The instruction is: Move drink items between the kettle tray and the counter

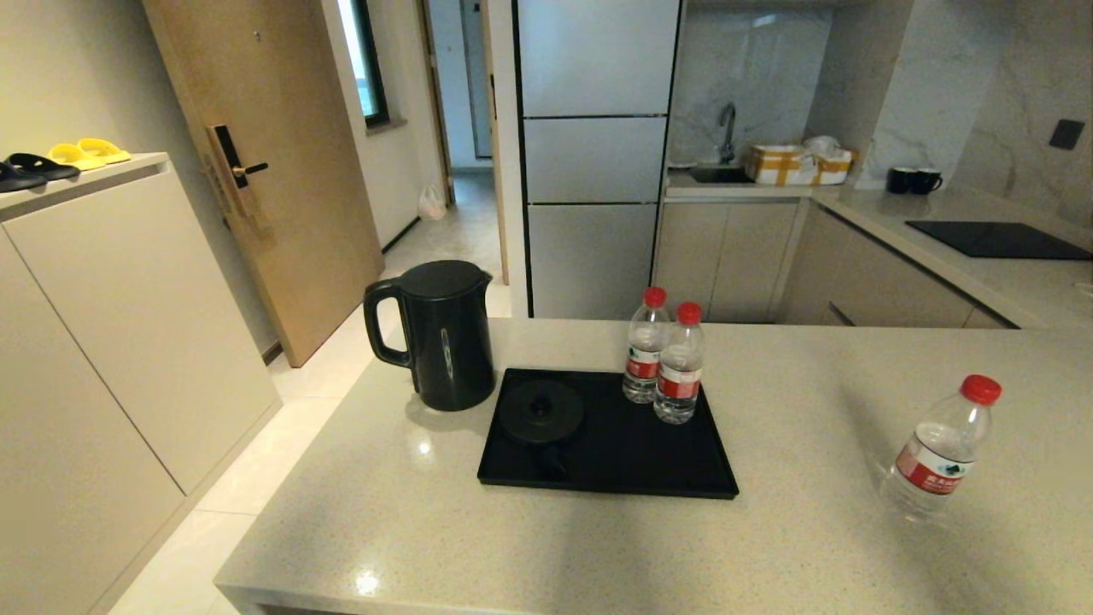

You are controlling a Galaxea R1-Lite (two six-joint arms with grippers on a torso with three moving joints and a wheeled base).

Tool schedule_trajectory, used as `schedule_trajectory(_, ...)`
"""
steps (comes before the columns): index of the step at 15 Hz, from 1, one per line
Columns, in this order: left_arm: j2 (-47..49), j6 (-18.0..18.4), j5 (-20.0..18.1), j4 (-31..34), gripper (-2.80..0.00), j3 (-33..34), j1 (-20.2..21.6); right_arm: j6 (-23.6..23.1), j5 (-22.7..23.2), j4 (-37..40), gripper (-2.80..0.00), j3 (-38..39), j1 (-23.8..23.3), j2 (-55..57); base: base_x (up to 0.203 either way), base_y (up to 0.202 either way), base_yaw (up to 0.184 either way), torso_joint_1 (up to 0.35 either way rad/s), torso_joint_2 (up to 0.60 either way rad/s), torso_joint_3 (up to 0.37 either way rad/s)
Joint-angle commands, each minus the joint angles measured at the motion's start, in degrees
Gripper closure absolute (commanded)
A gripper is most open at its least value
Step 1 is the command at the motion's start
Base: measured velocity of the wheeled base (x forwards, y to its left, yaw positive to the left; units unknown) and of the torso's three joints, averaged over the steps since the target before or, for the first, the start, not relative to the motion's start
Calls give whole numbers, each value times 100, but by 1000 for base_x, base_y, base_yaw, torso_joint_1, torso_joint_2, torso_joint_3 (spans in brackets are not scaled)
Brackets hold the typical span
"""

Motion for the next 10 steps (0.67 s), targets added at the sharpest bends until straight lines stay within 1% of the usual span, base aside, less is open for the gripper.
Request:
schedule_trajectory(1, 7, 2, 6, 4, 0, -2, 2, -4, -2, -1, 0, 0, 1, 7, 0, 0, 0, 0, 0, 0)
schedule_trajectory(10, 7, 2, -1, 4, 0, -2, 2, -4, -2, -1, 0, 0, 1, 7, 0, 0, 0, 0, 0, 0)
